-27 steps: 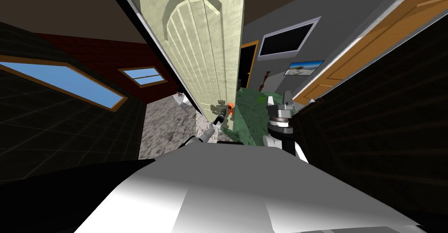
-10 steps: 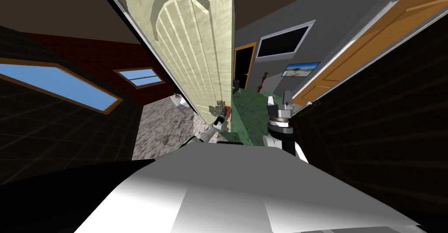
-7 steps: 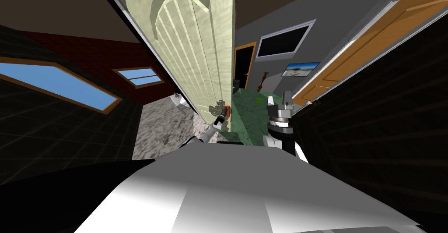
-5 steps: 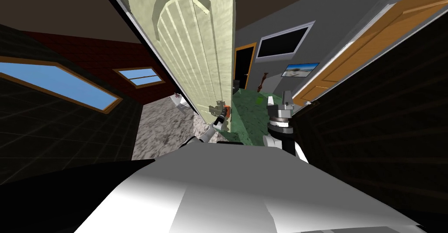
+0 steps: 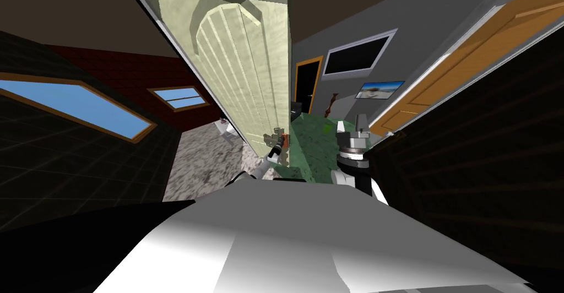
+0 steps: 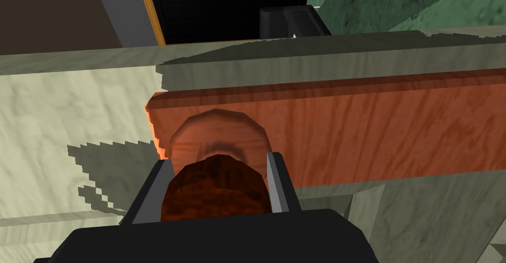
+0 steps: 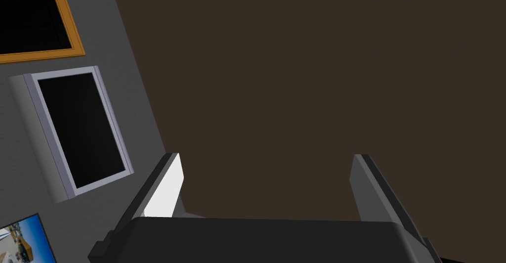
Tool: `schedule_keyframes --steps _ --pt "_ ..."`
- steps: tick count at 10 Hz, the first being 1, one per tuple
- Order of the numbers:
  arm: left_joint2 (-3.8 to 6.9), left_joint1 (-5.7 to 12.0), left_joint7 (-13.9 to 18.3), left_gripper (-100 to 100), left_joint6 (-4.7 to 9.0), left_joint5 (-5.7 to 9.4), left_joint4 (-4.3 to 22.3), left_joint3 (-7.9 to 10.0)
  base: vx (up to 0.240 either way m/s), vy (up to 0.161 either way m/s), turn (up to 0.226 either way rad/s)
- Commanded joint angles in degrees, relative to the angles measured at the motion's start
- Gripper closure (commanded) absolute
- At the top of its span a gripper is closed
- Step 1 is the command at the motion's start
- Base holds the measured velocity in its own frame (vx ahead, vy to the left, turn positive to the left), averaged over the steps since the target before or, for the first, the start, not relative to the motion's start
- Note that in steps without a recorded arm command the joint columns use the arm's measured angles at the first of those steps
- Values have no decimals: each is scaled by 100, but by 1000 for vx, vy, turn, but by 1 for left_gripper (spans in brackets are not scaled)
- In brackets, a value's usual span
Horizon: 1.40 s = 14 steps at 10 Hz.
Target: Push the door open
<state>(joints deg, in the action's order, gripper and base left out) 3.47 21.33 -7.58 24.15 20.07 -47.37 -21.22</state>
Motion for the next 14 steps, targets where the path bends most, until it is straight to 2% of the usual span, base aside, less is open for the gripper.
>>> schedule_keyframes --steps 1,2,3,6,11,14 --pt "102 21 -19 100 -10 16 -86 145 173 -155 51" --pt "102 21 -19 100 -10 16 -86 145 128 -91 22" --pt "135 34 -38 100 -4 27 -52 264 148 -98 30" --pt "176 53 -66 100 6 43 -2 436 134 -132 72" --pt "251 100 -136 100 31 82 121 860 168 -161 71" --pt "277 121 -167 100 42 100 176 1048 138 -145 65"
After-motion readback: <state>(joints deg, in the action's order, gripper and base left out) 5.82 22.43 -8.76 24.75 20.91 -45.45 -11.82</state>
